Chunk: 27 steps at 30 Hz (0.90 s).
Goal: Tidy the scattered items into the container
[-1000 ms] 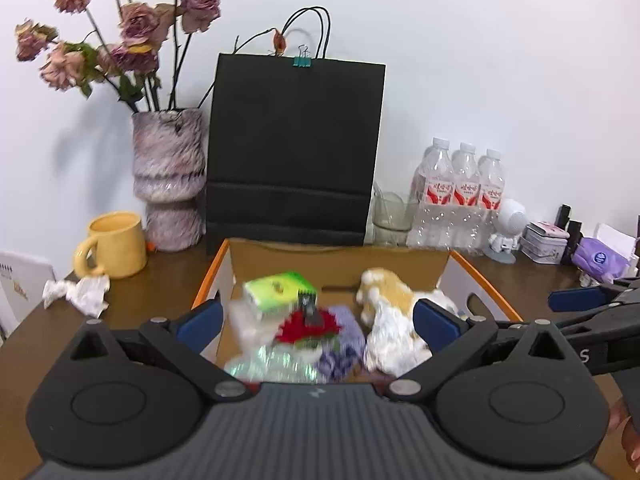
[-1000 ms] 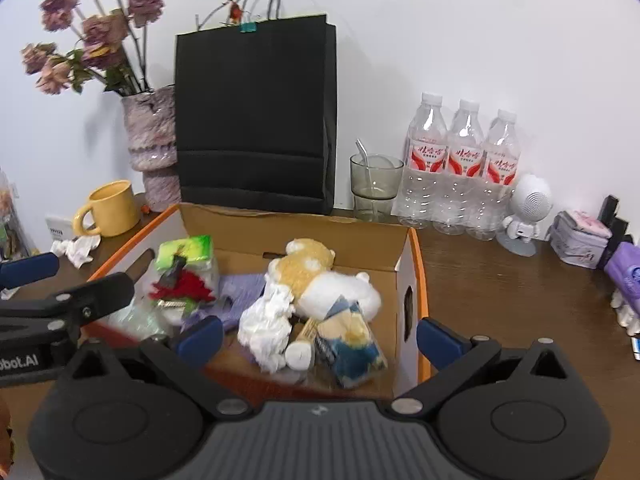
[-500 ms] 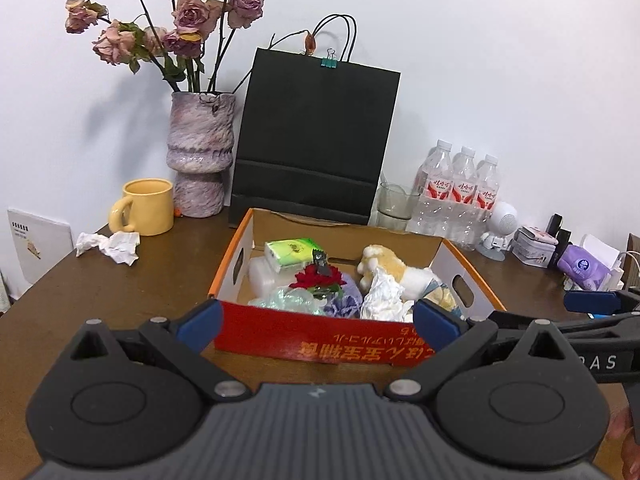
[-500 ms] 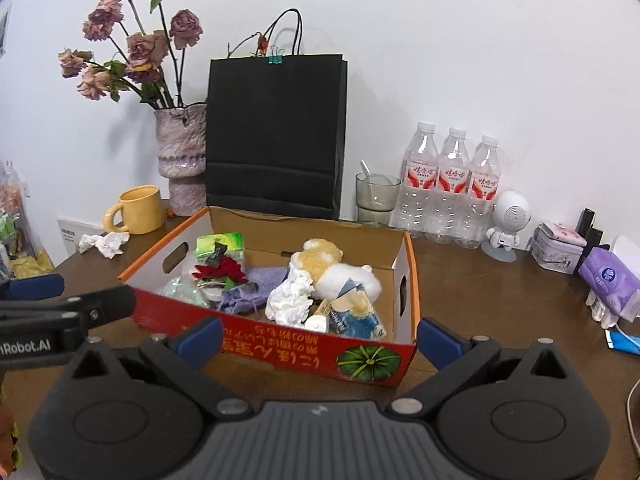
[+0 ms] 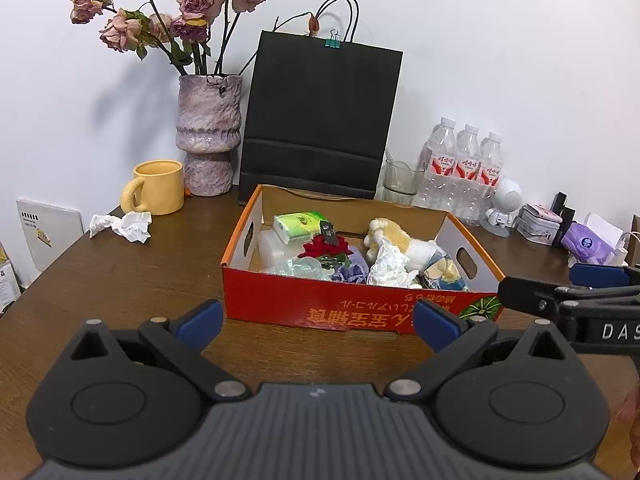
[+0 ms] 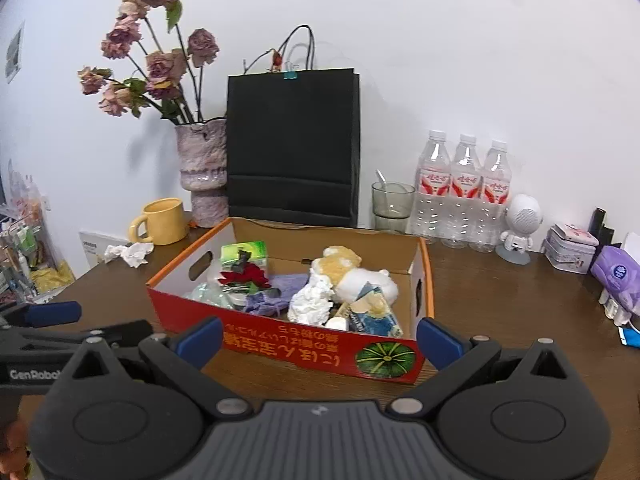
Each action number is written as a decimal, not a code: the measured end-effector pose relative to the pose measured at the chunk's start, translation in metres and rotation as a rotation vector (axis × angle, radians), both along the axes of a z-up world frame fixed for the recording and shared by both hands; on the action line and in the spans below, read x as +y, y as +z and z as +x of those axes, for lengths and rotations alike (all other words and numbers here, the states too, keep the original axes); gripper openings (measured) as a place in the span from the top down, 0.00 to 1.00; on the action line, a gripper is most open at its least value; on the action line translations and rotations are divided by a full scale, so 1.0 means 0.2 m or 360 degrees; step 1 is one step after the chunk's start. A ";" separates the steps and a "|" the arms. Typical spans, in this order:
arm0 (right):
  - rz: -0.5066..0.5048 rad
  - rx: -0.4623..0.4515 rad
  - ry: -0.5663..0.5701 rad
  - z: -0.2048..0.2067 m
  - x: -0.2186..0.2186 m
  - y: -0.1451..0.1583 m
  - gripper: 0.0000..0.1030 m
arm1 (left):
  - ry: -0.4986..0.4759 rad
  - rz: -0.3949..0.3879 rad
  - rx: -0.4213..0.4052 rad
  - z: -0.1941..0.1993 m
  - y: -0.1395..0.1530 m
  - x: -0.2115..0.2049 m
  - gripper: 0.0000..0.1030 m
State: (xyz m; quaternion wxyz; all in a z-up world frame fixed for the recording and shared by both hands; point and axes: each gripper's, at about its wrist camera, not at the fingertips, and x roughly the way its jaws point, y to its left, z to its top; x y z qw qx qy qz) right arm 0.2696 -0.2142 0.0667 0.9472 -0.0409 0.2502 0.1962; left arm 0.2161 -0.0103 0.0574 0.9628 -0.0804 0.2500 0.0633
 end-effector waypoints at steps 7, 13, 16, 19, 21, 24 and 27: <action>0.0010 -0.0003 0.0005 -0.01 0.00 0.00 0.00 | 0.0006 -0.0011 0.0005 0.00 0.01 -0.01 0.00; 0.0017 -0.0002 0.0002 -0.01 -0.01 0.01 0.00 | 0.0010 -0.0011 0.0008 0.00 0.01 -0.01 0.00; 0.0017 -0.0001 0.0002 -0.01 -0.01 0.01 0.00 | 0.0013 -0.0012 0.0010 0.00 0.01 -0.02 0.00; 0.0020 0.0000 0.0002 -0.01 -0.01 0.01 0.00 | 0.0015 -0.0015 0.0011 0.00 0.01 -0.02 0.00; 0.0024 0.0002 0.0001 -0.01 -0.02 0.01 0.00 | 0.0015 -0.0015 0.0012 0.00 0.01 -0.02 0.00; 0.0026 0.0002 -0.0001 -0.01 -0.02 0.01 0.00 | 0.0015 -0.0012 0.0010 0.00 0.01 -0.02 0.00; 0.0030 0.0002 -0.0002 -0.01 -0.02 0.01 0.00 | 0.0017 -0.0009 0.0008 0.00 0.01 -0.02 0.00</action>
